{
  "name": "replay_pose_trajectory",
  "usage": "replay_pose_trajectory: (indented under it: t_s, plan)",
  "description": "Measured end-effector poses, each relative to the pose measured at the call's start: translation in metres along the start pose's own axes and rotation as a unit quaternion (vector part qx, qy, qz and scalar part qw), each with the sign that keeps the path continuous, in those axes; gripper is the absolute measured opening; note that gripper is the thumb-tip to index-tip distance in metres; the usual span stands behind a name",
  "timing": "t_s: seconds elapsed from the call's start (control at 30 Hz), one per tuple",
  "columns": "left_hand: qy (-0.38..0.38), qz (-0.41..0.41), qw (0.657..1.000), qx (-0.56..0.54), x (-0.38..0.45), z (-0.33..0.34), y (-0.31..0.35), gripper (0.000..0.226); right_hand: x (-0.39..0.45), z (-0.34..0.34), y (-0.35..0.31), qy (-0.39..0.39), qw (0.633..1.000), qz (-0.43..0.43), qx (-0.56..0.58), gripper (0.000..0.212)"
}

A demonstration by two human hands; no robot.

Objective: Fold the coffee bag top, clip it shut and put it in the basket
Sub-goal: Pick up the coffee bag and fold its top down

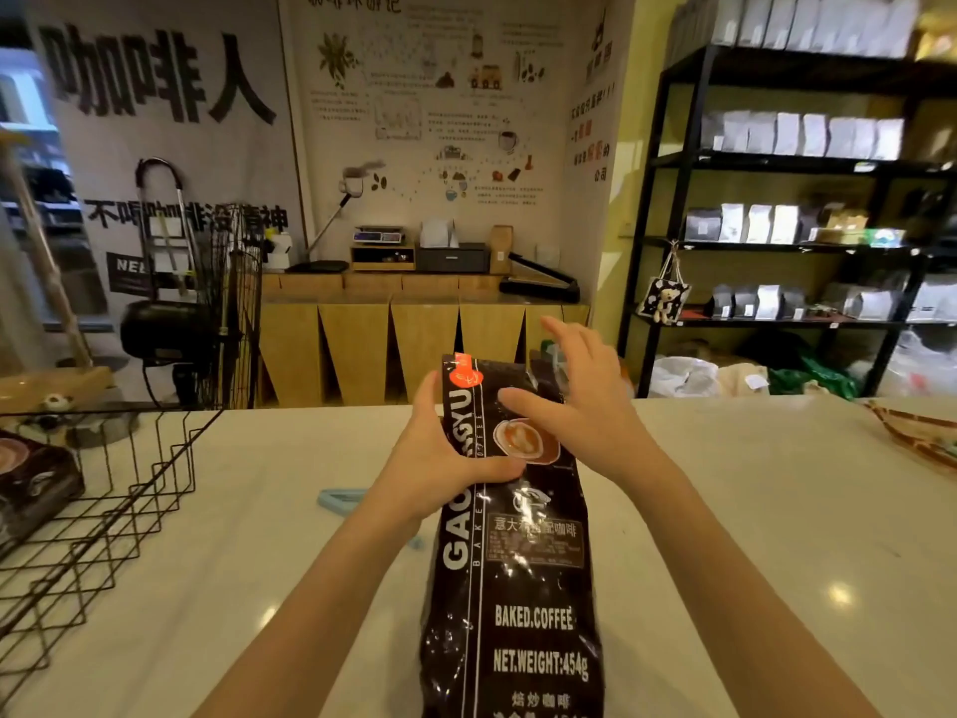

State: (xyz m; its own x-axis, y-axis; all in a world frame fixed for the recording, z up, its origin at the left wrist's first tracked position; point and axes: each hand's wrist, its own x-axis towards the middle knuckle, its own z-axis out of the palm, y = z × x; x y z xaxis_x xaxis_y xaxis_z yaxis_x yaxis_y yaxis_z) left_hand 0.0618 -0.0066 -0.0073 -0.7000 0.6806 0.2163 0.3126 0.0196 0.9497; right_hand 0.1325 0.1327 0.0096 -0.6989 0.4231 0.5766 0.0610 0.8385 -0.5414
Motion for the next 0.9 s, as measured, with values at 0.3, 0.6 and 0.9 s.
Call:
replay_pose_trajectory:
  t_s: [0.3, 0.6, 0.9]
  plan:
    - [0.012, 0.049, 0.999, -0.016, -0.006, 0.01, 0.008, 0.102, 0.05, 0.011, -0.046, -0.115, 0.974, -0.122, -0.155, 0.039]
    - [0.024, 0.03, 0.999, -0.018, -0.006, 0.018, 0.001, 0.095, 0.065, 0.024, -0.051, -0.13, 0.95, -0.123, -0.256, 0.046]
    - [0.034, 0.008, 0.996, -0.085, -0.01, 0.031, 0.002, 0.074, 0.063, 0.025, -0.056, -0.016, 0.955, -0.145, -0.257, 0.046]
